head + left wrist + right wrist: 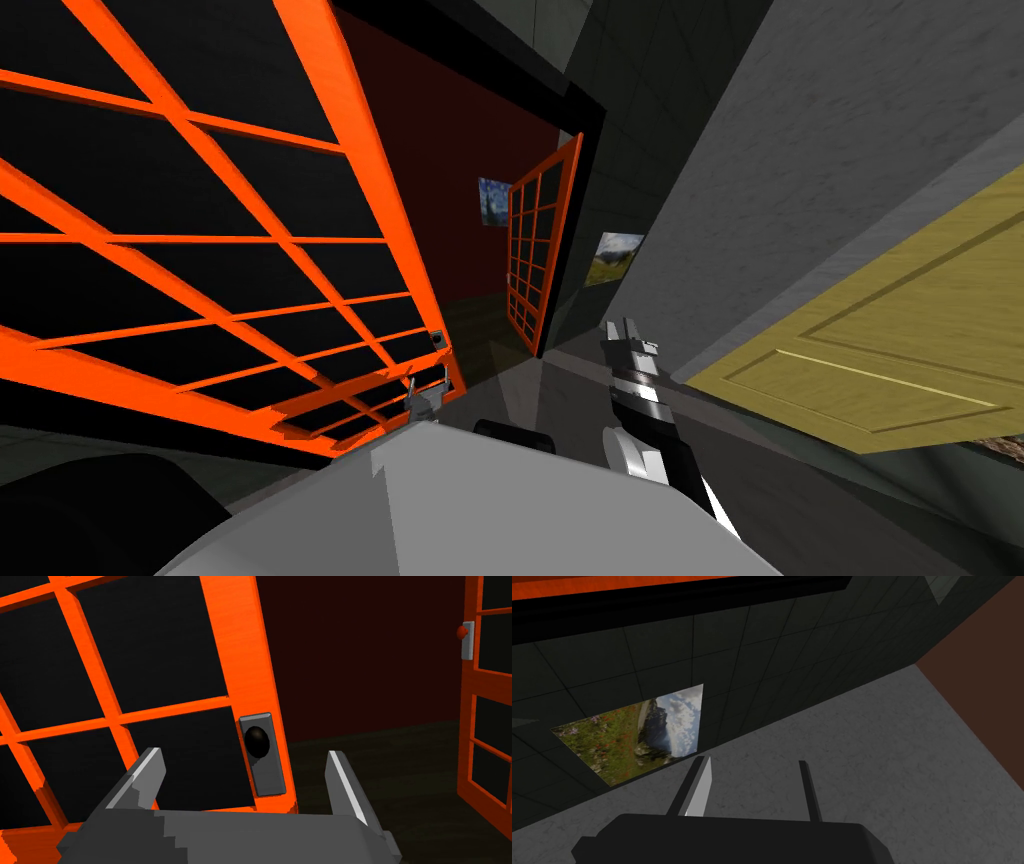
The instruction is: Push the door open
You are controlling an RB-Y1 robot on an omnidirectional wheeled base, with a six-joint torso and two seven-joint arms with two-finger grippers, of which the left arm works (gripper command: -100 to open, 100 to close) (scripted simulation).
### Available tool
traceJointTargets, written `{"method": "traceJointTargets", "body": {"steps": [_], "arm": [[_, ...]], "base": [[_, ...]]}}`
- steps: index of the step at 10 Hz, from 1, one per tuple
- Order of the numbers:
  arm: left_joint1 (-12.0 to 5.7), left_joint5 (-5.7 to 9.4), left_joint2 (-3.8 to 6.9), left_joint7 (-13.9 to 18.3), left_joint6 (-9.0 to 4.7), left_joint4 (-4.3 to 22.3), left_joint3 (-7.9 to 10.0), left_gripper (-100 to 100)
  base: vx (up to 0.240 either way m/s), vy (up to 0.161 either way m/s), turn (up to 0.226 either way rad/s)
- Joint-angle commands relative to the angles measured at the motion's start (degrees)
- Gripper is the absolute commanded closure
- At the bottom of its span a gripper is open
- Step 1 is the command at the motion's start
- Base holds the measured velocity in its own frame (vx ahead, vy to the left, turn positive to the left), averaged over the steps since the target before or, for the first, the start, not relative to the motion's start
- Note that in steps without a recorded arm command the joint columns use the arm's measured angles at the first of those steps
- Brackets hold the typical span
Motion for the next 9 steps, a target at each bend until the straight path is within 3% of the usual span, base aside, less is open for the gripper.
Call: {"method": "traceJointTargets", "body": {"steps": [1,9], "arm": [[-0.33,1.16,-0.1,1.91,-1.34,2.44,-0.39,-100],[0.58,7.57,-1.07,10.9,-7.21,11.94,-3.24,-100]], "base": [[0.046,0.09,-0.144],[0.061,0.101,-0.155]]}}
